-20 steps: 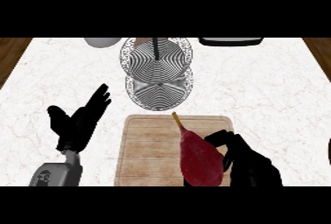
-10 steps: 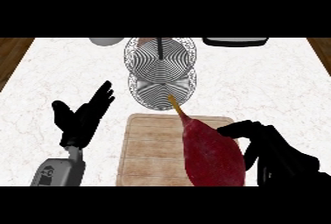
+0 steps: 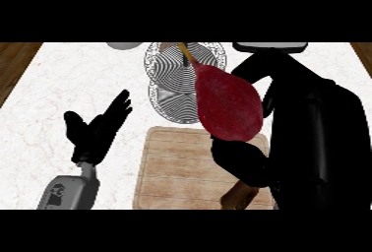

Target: Pick the pear from the cutting board and place it in the tiered basket

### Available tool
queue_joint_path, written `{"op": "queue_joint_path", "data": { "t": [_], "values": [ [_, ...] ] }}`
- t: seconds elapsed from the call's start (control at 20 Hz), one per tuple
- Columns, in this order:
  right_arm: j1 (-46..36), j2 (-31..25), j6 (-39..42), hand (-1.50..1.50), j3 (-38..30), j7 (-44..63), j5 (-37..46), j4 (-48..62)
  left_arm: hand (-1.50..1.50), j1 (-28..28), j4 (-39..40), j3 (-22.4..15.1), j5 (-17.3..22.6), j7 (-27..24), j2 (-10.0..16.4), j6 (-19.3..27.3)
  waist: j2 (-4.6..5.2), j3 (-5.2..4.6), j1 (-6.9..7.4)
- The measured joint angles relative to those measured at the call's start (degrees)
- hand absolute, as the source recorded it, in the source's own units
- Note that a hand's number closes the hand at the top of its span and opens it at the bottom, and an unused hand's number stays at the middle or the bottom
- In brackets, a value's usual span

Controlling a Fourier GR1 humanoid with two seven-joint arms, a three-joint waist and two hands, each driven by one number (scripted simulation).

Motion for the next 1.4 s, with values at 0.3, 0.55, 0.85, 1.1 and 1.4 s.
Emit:
{"op": "queue_joint_path", "data": {
  "t": [0.3, 0.55, 0.85, 1.1, 1.4],
  "values": [
    [-13.10, 0.15, -1.45, 1.50, -9.87, -0.41, -4.50, 15.44, 0.00, -0.85, 1.46, -0.16, -0.43, -1.21, -0.48, -0.03, 0.30, 0.07, 0.63],
    [-21.17, 0.26, -5.78, 1.50, -15.55, -2.71, -5.55, 30.44, 0.00, -1.33, 1.76, 0.22, 0.02, -0.82, -0.30, -0.50, 0.50, 0.14, 0.87],
    [-27.35, 0.40, -17.01, 1.50, -19.40, -6.90, -7.84, 47.67, 0.00, -1.51, 1.95, 0.76, 0.39, -1.35, 0.19, -1.30, 0.69, 0.17, 1.10],
    [-30.51, 0.48, -28.01, 1.50, -20.82, -8.92, -11.62, 59.68, 0.00, -2.24, 2.39, -0.06, -0.35, -1.26, -0.72, -0.82, 0.92, 0.19, 1.56],
    [-31.50, 0.53, -42.14, -1.50, -22.21, -16.29, -22.09, 67.40, 0.00, -2.81, 2.18, -1.49, -1.15, -1.04, -1.74, -0.61, 1.34, 0.23, 3.22]
  ]
}}
